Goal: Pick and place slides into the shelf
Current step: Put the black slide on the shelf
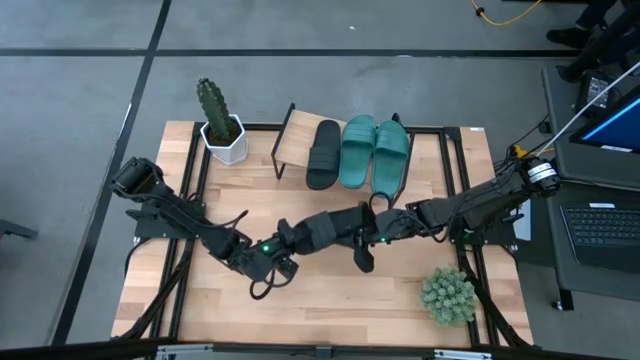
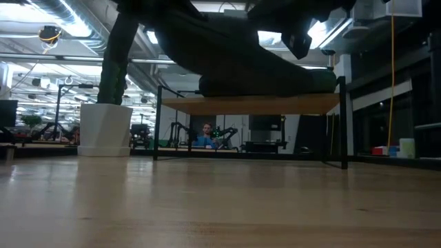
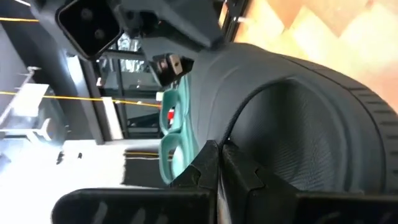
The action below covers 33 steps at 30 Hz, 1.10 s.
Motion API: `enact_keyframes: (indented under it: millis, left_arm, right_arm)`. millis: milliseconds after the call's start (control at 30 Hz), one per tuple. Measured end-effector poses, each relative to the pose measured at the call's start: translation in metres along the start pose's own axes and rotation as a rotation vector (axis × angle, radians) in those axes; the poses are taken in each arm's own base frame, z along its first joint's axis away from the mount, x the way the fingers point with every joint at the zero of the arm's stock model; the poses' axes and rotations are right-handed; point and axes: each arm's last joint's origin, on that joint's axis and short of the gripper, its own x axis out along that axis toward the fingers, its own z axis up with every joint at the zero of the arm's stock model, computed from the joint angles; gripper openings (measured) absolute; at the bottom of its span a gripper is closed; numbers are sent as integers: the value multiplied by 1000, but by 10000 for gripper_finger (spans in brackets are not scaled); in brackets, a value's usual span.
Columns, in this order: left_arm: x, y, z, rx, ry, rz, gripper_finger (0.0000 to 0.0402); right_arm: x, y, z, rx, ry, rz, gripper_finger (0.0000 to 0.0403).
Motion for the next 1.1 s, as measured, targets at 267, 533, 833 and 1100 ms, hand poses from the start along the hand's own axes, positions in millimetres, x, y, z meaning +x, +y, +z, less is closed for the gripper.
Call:
enact_keyframes:
  millis: [267,533,833,1100]
  left_arm:
    - [-9,7,-2,12,76,53,0]
    - [-36,31,-7,-61,139,145,0]
    - [-70,51,-10,-137,119,191,0]
    - [-69,66,-22,-228,181,229,0]
  right_arm:
    - [0,-1,0,-19,7,-15,118]
    - [0,-2,-1,-108,16,-15,128]
    - [0,-2,-1,-132,21,-5,63]
    - [0,-2,-1,-164,17,-18,7]
